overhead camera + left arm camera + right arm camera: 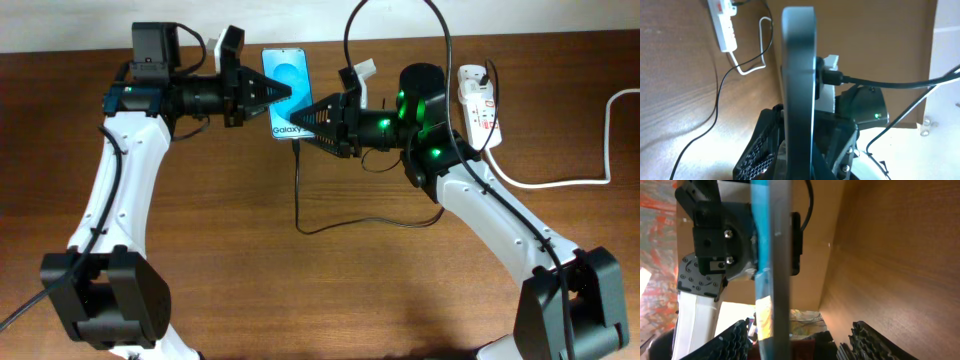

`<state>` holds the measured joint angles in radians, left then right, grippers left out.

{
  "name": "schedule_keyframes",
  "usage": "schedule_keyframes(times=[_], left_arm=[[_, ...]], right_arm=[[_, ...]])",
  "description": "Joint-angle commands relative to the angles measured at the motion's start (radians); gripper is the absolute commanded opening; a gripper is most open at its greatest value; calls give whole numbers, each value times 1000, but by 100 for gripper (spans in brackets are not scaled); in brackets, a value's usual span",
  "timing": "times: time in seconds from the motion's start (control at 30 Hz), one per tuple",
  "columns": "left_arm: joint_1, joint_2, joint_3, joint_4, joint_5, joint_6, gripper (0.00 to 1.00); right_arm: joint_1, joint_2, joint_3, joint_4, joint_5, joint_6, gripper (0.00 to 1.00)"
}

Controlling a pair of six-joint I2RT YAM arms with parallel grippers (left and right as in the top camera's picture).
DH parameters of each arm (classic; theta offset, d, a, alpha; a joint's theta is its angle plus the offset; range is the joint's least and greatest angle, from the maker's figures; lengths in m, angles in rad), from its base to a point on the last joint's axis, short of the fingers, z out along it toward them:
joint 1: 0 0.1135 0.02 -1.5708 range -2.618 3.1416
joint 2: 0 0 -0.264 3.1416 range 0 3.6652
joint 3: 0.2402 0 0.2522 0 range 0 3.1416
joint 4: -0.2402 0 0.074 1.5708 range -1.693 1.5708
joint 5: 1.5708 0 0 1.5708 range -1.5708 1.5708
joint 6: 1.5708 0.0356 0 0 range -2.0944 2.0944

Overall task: Plug charger to phone and switch on socket
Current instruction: 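Open the right gripper and withdraw it from the plugged phone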

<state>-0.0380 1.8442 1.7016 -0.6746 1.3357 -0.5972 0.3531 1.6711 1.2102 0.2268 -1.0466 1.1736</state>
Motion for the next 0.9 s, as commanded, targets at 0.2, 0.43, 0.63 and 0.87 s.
schedule_keyframes(times=[0.2, 0.43, 0.63, 0.87], left_arm=[[10, -18, -2, 57, 24, 344, 0], [10, -18, -2, 57, 41, 479, 0], [10, -18, -2, 73, 119, 217, 0], [7, -18, -2, 75, 119, -79, 0]], right_arm=[[-64, 2, 26, 20, -55, -131, 73], [-125, 3, 26, -333, 191, -461, 87], [-124, 6, 26, -560, 536, -463, 88], [-123, 103, 25, -711, 595, -484, 88]])
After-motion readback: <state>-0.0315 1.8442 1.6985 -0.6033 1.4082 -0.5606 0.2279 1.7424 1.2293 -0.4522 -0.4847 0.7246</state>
